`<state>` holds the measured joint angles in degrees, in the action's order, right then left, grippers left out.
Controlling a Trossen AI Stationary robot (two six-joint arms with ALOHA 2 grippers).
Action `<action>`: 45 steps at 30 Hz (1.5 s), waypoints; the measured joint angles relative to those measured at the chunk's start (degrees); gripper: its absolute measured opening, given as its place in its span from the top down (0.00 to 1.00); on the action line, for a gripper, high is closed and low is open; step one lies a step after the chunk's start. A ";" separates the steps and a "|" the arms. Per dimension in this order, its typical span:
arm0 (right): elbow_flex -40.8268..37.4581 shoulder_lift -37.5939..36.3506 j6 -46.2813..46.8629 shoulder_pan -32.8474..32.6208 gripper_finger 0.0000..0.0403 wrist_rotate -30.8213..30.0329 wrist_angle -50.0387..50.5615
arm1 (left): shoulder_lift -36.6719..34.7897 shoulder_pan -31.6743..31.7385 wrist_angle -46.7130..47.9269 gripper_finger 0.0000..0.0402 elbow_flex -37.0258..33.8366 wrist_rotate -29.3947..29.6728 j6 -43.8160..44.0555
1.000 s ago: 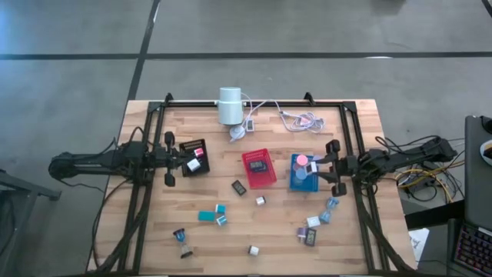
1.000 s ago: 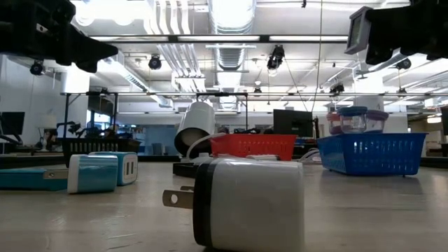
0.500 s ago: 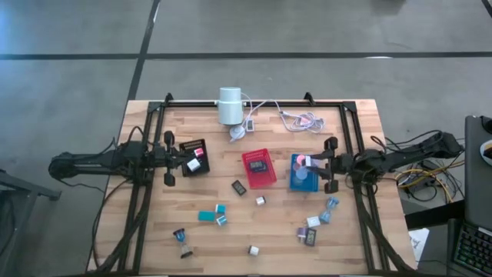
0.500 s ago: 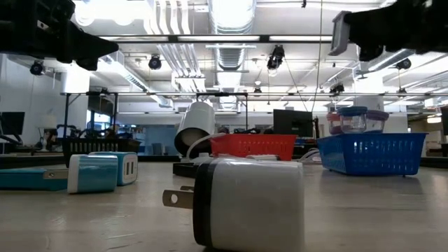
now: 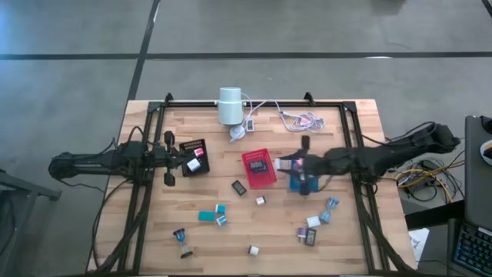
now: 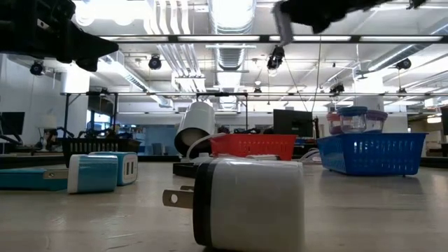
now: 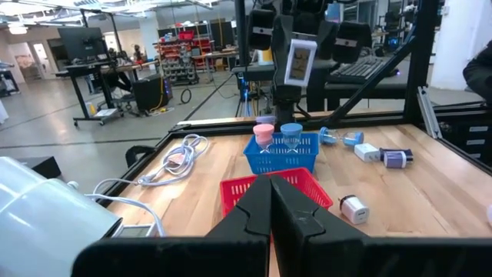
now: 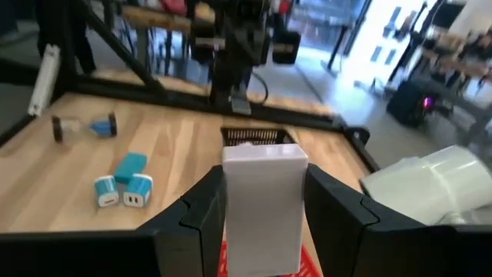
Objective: Pick & Place Office items
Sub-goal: Put the bottom white digital clock into the red bin
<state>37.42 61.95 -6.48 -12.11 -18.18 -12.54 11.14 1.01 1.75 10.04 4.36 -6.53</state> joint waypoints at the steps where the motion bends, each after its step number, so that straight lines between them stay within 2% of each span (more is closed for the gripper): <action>1: 2.03 2.42 0.64 0.36 0.66 -0.01 1.02 | 0.00 0.01 -0.01 0.99 0.00 0.00 0.01; 6: 11.16 13.93 2.81 2.27 0.66 0.65 5.38 | 0.00 -0.01 -0.01 0.99 0.00 -0.02 0.14; 9: 16.54 20.23 3.51 3.58 0.66 3.28 12.71 | 0.00 0.01 -0.01 0.99 0.00 -0.02 0.20; 16: 29.25 33.79 4.39 5.01 0.66 3.52 30.03 | 0.00 0.00 -0.01 0.99 0.00 -0.01 0.38; 21: 36.91 40.73 3.96 5.21 0.66 3.41 40.42 | 0.00 0.00 -0.01 0.99 0.00 -0.01 0.38; 28: 42.48 46.67 2.73 5.56 0.66 3.17 49.07 | 0.00 0.01 -0.18 0.99 0.00 -0.02 0.38; 45: 45.82 51.61 -1.16 8.22 0.66 3.55 52.83 | -0.04 -0.01 -0.68 0.99 0.00 -0.02 0.36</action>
<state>83.24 113.56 -7.64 -3.89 -14.63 40.29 11.09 1.00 1.07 10.04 4.34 -6.17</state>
